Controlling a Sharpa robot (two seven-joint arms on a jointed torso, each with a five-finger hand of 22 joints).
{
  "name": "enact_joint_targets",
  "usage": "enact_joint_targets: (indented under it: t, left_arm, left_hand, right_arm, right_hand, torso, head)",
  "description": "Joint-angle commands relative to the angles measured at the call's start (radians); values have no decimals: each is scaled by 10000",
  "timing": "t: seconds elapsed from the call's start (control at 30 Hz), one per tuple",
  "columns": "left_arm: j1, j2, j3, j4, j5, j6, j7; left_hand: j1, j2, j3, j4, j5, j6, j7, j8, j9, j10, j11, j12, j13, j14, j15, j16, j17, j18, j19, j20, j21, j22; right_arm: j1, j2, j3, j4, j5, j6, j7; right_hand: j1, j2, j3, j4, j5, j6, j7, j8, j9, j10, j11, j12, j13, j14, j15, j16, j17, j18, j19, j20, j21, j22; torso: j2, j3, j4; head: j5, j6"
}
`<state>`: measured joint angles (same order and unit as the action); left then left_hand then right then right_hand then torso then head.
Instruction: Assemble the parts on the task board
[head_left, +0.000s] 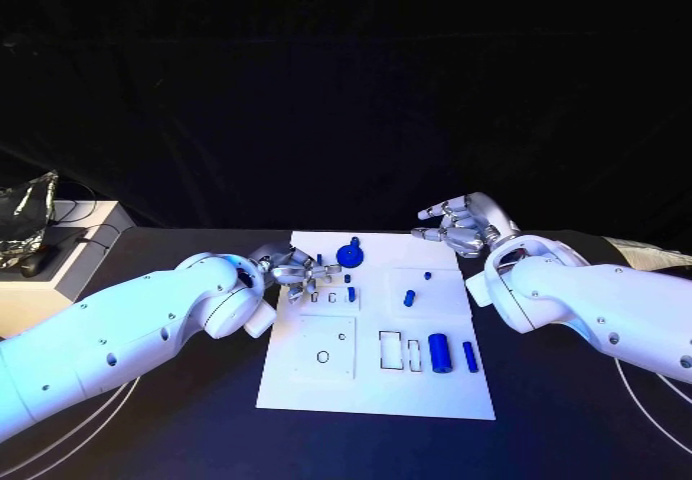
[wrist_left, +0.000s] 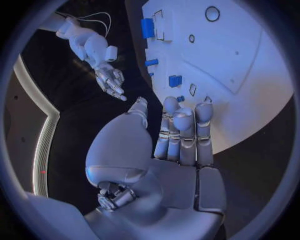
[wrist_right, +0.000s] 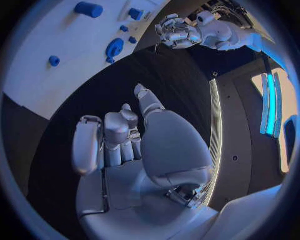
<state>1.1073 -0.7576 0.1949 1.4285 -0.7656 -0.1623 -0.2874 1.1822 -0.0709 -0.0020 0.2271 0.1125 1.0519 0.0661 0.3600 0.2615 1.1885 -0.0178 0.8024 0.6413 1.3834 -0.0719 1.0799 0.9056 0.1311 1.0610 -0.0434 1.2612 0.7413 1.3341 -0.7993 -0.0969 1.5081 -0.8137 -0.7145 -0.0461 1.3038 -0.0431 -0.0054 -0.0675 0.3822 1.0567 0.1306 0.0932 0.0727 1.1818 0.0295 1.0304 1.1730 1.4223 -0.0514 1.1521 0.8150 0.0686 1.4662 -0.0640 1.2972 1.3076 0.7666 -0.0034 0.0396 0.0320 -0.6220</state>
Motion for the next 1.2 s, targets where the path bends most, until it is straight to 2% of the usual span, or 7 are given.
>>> enact_joint_targets:
  t: [0.03,0.13,0.33,0.47,0.63,0.77,1.2]
  left_arm:
    - [254,365,-102,-365,-1285,1181,-1249]
    - [547,743,-312,-750,-1414,1427,-1611]
    - [986,1335,-731,-1363,-1496,1918,-2432]
    - [1131,1561,-902,-1628,-1499,2124,-2688]
    - [1210,1757,-1002,-1807,-1500,2281,-2838]
    - [1276,1942,-1070,-1979,-1525,2375,-2972]
    - [1368,2341,-1149,-2290,-1513,2656,-3147]
  left_hand:
    - [-149,-320,442,199,22,225,-87,-291,639,194,-57,-138,245,152,-44,149,333,-83,234,-66,152,424]
    - [-326,-382,533,410,15,322,-121,-732,1904,328,-39,-360,642,215,-92,175,631,-125,359,-106,171,778]
    - [-664,-237,417,525,-7,372,-291,-726,3493,468,-194,-328,832,286,-144,291,878,-179,552,-174,221,1199]
    - [-746,-324,512,574,-12,286,-326,-787,4633,461,-215,-301,852,279,-151,271,896,-202,582,-203,166,1359]
    - [-795,-353,595,583,13,409,-388,-934,5243,431,-238,-275,898,292,-184,304,947,-217,605,-213,85,1519]
    - [-860,-423,759,591,21,413,-403,-977,5693,419,-254,-277,946,290,-188,301,962,-227,634,-224,9,1652]
    - [-910,-494,943,594,43,449,-394,-1186,5868,392,-236,-327,969,284,-181,236,931,-235,671,-216,-126,1823]
  right_arm:
    - [80,-116,8,-132,844,597,325]
    - [125,-193,8,-256,897,734,255]
    - [159,-248,5,-417,881,953,85]
    - [164,-229,4,-516,833,1023,11]
    - [166,-228,3,-587,779,1066,-73]
    - [167,-229,3,-619,733,1085,-127]
    - [168,-202,2,-668,650,1127,-217]
  right_hand:
    - [-55,80,-97,-6,172,195,-47,83,94,-106,-89,-10,-24,9,-34,18,-4,-27,664,-13,-4,1884]
    - [-92,87,-170,-2,185,357,-142,194,307,-113,-148,-53,-45,9,-79,-5,-9,-40,662,-60,-6,1883]
    - [-114,133,-277,4,245,287,-170,190,854,-125,-165,-130,-61,25,-104,-51,8,-65,660,-114,-21,1879]
    - [-135,126,-296,22,296,244,-155,127,1052,-139,-158,-161,-64,26,-101,-78,15,-63,658,-114,-44,1874]
    - [-151,92,-299,31,309,221,-146,47,1200,-154,-155,-197,-73,29,-98,-100,29,-62,658,-111,-55,1873]
    - [-161,87,-302,36,307,205,-138,36,1201,-157,-151,-202,-76,31,-96,-95,39,-60,656,-110,-67,1870]
    - [-157,41,-276,45,378,167,-111,-63,1254,-181,-132,-237,-95,34,-81,-116,42,-54,658,-97,-80,1868]
  torso:
    - [-134,98,-40]
    - [-184,132,-54]
    - [-245,245,-92]
    - [-260,290,-137]
    - [-266,330,-154]
    - [-238,289,-145]
    - [-211,227,-120]
  head:
    - [110,-81]
    - [174,-149]
    - [223,-250]
    - [278,-306]
    - [287,-364]
    - [278,-374]
    - [235,-419]
